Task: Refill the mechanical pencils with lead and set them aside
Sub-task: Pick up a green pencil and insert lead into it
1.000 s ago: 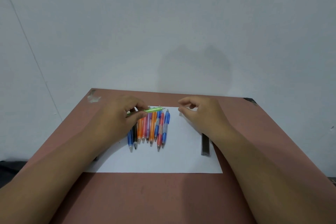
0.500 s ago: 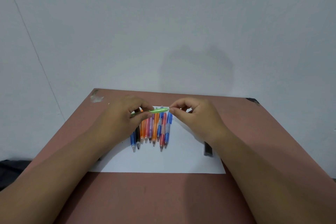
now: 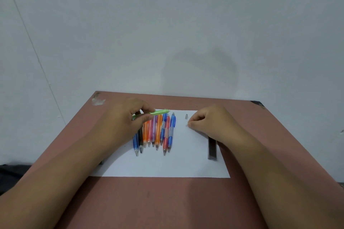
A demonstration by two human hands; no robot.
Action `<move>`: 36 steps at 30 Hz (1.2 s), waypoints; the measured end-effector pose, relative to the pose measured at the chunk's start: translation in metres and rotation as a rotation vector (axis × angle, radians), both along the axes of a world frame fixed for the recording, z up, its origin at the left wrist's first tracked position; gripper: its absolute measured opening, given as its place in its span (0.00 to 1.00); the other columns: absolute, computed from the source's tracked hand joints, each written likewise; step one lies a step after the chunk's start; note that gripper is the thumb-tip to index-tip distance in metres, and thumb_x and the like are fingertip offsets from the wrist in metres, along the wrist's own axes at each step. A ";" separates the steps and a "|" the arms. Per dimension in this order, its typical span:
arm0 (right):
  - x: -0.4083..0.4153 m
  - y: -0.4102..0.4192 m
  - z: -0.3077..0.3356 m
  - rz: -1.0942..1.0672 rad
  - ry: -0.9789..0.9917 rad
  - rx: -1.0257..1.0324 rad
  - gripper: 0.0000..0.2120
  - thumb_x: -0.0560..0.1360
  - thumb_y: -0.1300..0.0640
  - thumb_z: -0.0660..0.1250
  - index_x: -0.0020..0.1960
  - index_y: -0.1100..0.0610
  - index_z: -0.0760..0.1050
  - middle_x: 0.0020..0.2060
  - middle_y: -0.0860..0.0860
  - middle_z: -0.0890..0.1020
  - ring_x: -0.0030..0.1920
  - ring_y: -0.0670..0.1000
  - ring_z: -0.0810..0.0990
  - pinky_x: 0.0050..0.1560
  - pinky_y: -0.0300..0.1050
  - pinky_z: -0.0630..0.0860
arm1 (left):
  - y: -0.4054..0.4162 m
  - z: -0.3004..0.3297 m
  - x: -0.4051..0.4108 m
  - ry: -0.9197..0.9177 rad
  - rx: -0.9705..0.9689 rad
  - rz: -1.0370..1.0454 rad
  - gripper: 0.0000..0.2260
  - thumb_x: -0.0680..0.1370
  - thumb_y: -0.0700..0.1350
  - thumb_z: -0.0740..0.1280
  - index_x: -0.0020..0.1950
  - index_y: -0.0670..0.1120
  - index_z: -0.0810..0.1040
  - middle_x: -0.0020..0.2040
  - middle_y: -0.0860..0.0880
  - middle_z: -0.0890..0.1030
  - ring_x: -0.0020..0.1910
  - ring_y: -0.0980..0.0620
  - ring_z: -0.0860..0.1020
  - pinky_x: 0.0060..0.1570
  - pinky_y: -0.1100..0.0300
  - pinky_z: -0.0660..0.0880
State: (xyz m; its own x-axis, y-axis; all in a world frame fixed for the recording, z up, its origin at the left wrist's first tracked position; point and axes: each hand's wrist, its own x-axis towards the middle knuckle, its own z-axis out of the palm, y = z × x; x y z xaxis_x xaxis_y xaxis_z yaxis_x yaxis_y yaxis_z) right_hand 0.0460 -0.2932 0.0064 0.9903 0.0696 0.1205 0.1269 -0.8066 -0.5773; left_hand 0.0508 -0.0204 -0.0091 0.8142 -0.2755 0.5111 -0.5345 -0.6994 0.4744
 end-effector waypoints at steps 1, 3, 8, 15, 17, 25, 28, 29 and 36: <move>0.000 0.001 0.001 0.007 0.010 -0.023 0.05 0.75 0.52 0.73 0.42 0.49 0.88 0.42 0.40 0.84 0.44 0.43 0.82 0.46 0.41 0.81 | 0.000 0.000 0.001 0.004 -0.001 -0.002 0.07 0.76 0.53 0.72 0.54 0.58 0.82 0.46 0.63 0.80 0.48 0.60 0.78 0.41 0.64 0.73; -0.001 0.000 0.002 0.017 0.023 -0.046 0.05 0.75 0.52 0.74 0.43 0.50 0.88 0.43 0.40 0.84 0.44 0.43 0.82 0.47 0.41 0.81 | 0.000 -0.001 0.001 0.010 0.000 -0.006 0.07 0.76 0.54 0.71 0.54 0.58 0.82 0.47 0.62 0.81 0.48 0.60 0.78 0.42 0.63 0.75; -0.007 0.006 0.005 0.046 -0.045 0.030 0.08 0.75 0.50 0.75 0.54 0.45 0.85 0.41 0.39 0.82 0.41 0.41 0.78 0.38 0.30 0.71 | -0.002 0.000 0.000 -0.008 -0.005 -0.023 0.10 0.75 0.55 0.71 0.55 0.55 0.84 0.47 0.62 0.81 0.48 0.59 0.79 0.43 0.59 0.78; -0.015 0.036 0.004 0.171 -0.119 0.282 0.08 0.78 0.46 0.72 0.56 0.41 0.83 0.43 0.35 0.84 0.48 0.44 0.80 0.43 0.42 0.82 | -0.006 0.002 -0.003 -0.076 -0.017 -0.047 0.08 0.75 0.53 0.73 0.53 0.56 0.84 0.45 0.64 0.80 0.46 0.60 0.78 0.45 0.57 0.78; -0.015 0.040 0.002 0.167 -0.114 0.312 0.07 0.79 0.49 0.71 0.56 0.42 0.84 0.44 0.35 0.84 0.49 0.45 0.81 0.45 0.44 0.82 | -0.007 0.003 -0.004 -0.083 -0.020 -0.057 0.07 0.75 0.53 0.73 0.52 0.56 0.84 0.44 0.64 0.80 0.46 0.60 0.78 0.45 0.54 0.79; -0.005 0.030 0.007 -0.001 -0.108 0.519 0.08 0.79 0.52 0.72 0.57 0.47 0.85 0.43 0.40 0.85 0.48 0.42 0.83 0.46 0.44 0.85 | -0.007 0.011 -0.013 -0.167 0.003 0.129 0.13 0.74 0.57 0.73 0.57 0.56 0.82 0.55 0.57 0.81 0.59 0.53 0.73 0.59 0.52 0.71; 0.012 0.018 0.007 -0.135 -0.128 0.519 0.06 0.77 0.54 0.74 0.53 0.48 0.86 0.43 0.39 0.85 0.47 0.43 0.83 0.45 0.36 0.80 | -0.004 0.009 -0.013 -0.107 0.017 0.096 0.06 0.75 0.59 0.69 0.50 0.61 0.80 0.51 0.61 0.78 0.58 0.56 0.70 0.58 0.56 0.70; 0.017 0.013 0.006 -0.167 -0.128 0.514 0.06 0.76 0.54 0.74 0.52 0.48 0.86 0.44 0.39 0.85 0.47 0.42 0.83 0.44 0.34 0.77 | -0.005 0.009 -0.013 -0.070 0.025 0.070 0.04 0.75 0.60 0.68 0.48 0.63 0.78 0.50 0.64 0.76 0.57 0.58 0.70 0.58 0.57 0.70; 0.044 0.000 -0.005 -0.188 -0.071 0.370 0.08 0.77 0.54 0.73 0.55 0.50 0.86 0.44 0.39 0.83 0.47 0.40 0.80 0.43 0.31 0.72 | -0.009 0.003 -0.012 0.043 0.138 -0.025 0.11 0.77 0.58 0.70 0.58 0.58 0.82 0.56 0.62 0.78 0.60 0.60 0.69 0.59 0.60 0.69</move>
